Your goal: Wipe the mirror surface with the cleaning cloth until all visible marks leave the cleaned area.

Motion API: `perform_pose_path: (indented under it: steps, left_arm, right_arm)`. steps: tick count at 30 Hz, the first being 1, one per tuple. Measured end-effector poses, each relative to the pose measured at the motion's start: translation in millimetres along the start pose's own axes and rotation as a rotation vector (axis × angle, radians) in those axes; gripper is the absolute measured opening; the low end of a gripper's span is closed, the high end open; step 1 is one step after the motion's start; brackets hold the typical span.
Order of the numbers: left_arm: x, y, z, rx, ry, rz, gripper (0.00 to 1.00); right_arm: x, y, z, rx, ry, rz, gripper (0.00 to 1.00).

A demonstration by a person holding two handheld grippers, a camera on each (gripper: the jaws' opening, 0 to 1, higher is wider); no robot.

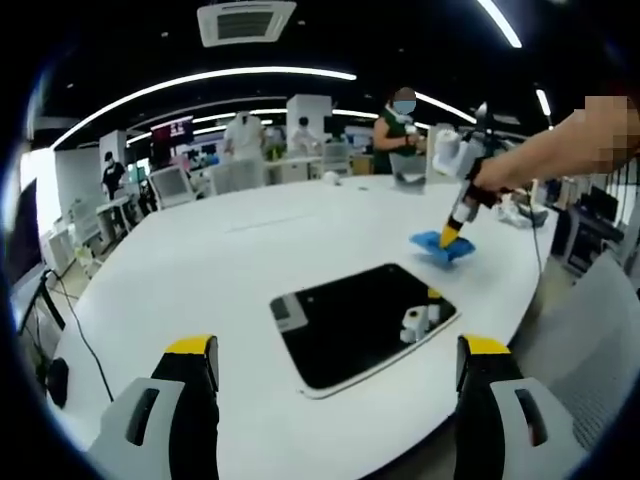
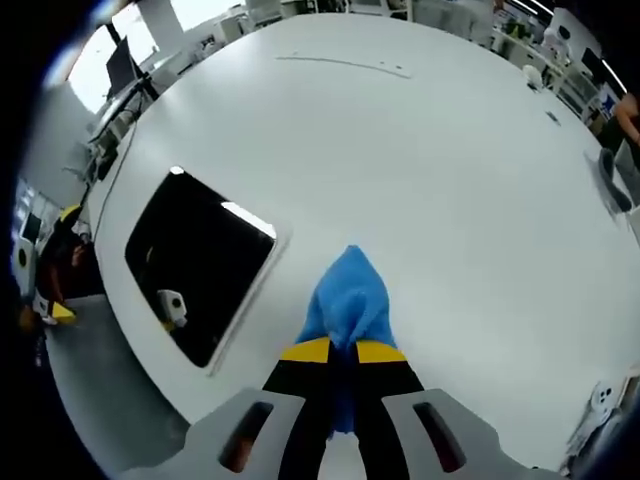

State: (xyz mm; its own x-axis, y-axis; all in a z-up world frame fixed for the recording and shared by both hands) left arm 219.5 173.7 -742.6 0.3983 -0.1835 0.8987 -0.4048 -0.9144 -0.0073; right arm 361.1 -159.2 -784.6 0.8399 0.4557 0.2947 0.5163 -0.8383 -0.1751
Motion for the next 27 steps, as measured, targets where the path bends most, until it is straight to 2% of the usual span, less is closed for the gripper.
perform_pose_path:
  steps: [2,5,7,9,12,15,19,23,27]
  left_arm:
    - [-8.5,-5.9,-2,0.01,-0.028,-0.091,0.99]
    - [-10.0,-8.0,-2,0.001,-0.033,-0.119,0.99]
    - [-9.8,-2.0,-1,-0.027,-0.036,-0.072,0.99]
    - [-17.6,4.7,0,-0.065,-0.089,-0.024,0.99]
    - [-17.1,5.8,0,-0.065,-0.086,-0.029,0.99]
    - [-11.0,5.8,0,-0.076,-0.043,-0.02,0.99]
    - [-12.9,4.0,0,-0.057,-0.057,-0.023,0.99]
    - [-12.8,6.4,1,-0.08,-0.061,-0.011,0.99]
    - [-11.6,4.1,0,-0.067,-0.052,-0.02,0.99]
  right_arm:
    - [1.8,1,5,0.003,0.006,0.007,0.02]
    - [-1.7,-3,12,0.007,-0.015,0.005,0.02]
    - [-2.3,-6,14,0.014,-0.025,0.022,0.02]
    - [-0.2,-11,15,0.019,-0.027,0.041,0.02]
    - [6.7,-14,20,0.012,-0.039,0.041,0.02]
    - [13.2,-19,25,0.019,-0.031,0.059,0.02]
    - [17.5,-30,30,0.029,-0.033,0.06,0.02]
    - [19.7,-33,34,0.03,-0.037,0.071,0.02]
    - [20.8,-38,35,0.028,-0.056,0.059,0.02]
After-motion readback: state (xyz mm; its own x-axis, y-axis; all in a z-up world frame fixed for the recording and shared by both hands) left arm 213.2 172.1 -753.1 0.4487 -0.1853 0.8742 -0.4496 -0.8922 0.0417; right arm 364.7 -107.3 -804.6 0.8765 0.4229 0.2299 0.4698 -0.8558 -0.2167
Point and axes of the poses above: the point that each gripper's makers call its tool centre point, and the gripper's own axes: z roughly forward along the fingers, y roughly to its right, x roughly out of its top, the point moved 5 cm from there along -z, roughly backward along the fingers, and after that the axes turned 7 degrees about x, right-handed, at the moved point
